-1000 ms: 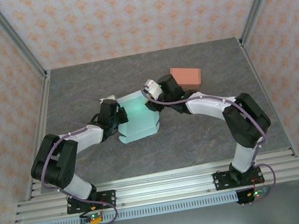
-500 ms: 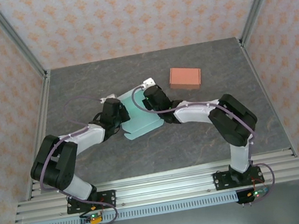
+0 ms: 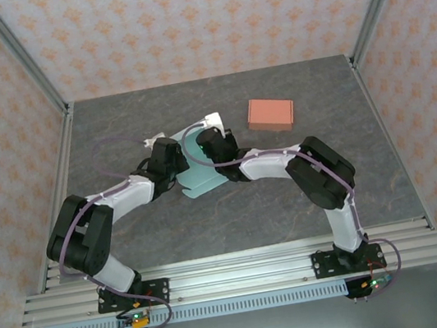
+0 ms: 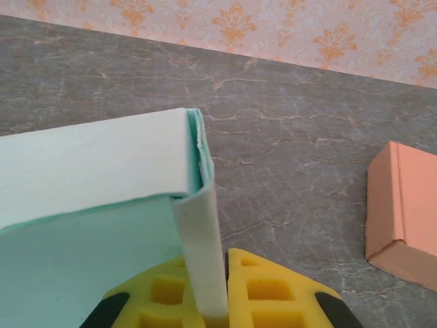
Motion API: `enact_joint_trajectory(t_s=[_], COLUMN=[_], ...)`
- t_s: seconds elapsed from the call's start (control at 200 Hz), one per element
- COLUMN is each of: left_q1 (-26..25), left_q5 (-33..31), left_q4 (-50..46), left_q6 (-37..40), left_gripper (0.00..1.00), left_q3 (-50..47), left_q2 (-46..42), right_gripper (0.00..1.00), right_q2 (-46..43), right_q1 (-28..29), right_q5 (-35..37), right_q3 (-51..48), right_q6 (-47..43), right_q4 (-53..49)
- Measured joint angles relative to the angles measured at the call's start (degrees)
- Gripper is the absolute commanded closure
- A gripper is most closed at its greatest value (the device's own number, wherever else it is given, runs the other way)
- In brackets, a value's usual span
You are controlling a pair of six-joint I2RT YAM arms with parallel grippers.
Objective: Fold the paper box
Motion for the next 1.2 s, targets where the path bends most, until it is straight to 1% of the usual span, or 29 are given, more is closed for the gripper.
enact_joint_trajectory(t_s=[0.025, 0.09, 0.17, 0.315, 0.435, 0.561, 0.751, 0.966, 0.981, 0.991, 1.001, 1.006, 1.011, 1.016, 1.026, 1.111, 1.201], left_q1=[0.0, 0.0, -0.2, -1.0, -1.2, -1.2, -1.2, -1.2, -1.2, -1.2, -1.2, -1.2, -1.2, -1.2, -1.2, -1.1, -0.3], left_q5=[-0.5, -1.3, -0.7, -0.2, -0.2, -0.2, -0.3, -0.3, -0.3, -0.3, -0.2, -0.2, -0.2, -0.2, -0.2, 0.2, 2.4], left_q4=[-0.9, -3.7, -6.0, -8.3, -9.7, -10.9, -12.1, -12.5, -12.5, -12.5, -12.5, -12.6, -12.6, -12.6, -12.6, -12.5, -12.2], left_q6=[-0.3, -1.6, -3.5, -4.3, -4.5, -4.8, -4.8, -4.5, -4.5, -4.4, -4.3, -4.3, -4.2, -4.1, -3.9, -1.9, 0.8], left_gripper=[1.00, 1.00, 1.00, 1.00, 1.00, 1.00, 1.00, 1.00, 1.00, 1.00, 1.00, 1.00, 1.00, 1.00, 1.00, 1.00, 1.00], left_q3=[0.3, 1.3, 2.5, 5.7, 6.8, 7.9, 8.2, 8.2, 8.2, 8.2, 8.2, 8.2, 8.2, 8.2, 8.2, 8.2, 8.2], left_q2=[0.0, 0.0, 0.0, 0.0, 0.1, 0.6, 0.6, 0.6, 0.6, 0.6, 0.6, 0.6, 0.6, 0.6, 0.6, 0.6, 0.6], right_gripper=[0.87, 0.75, 0.63, 0.49, 0.47, 0.46, 0.44, 0.40, 0.39, 0.34, 0.24, 0.21, 0.11, 0.05, 0.01, 0.01, 0.01], right_q2=[0.0, -0.1, -1.1, -7.3, -13.9, -17.4, -17.6, -16.3, -16.0, -15.8, -15.6, -15.4, -15.3, -15.3, -15.0, -13.5, -13.6], right_q1=[-0.2, -1.4, -3.7, -6.3, -8.5, -12.5, -16.4, -20.8, -21.1, -21.4, -21.6, -21.7, -21.8, -21.9, -22.1, -23.6, -24.3], right_q5=[-1.7, -6.8, -14.5, -24.3, -32.0, -38.9, -49.3, -59.4, -60.2, -61.0, -61.5, -62.0, -62.2, -62.4, -63.2, -66.7, -66.4], right_q3=[-0.1, -0.3, -1.5, -6.8, -10.7, -10.8, -6.5, 2.3, 3.0, 3.6, 4.0, 4.3, 4.4, 4.6, 5.1, 7.1, 5.9], right_q6=[0.1, 1.3, 2.6, 0.7, -2.7, -7.9, -14.4, -21.1, -21.5, -22.0, -22.3, -22.6, -22.7, -22.7, -23.0, -26.2, -26.6], right_q4=[0.2, 0.7, 1.3, 0.5, -0.3, -3.0, -9.7, -17.0, -17.6, -18.1, -18.6, -18.9, -19.0, -19.2, -19.7, -23.1, -24.1])
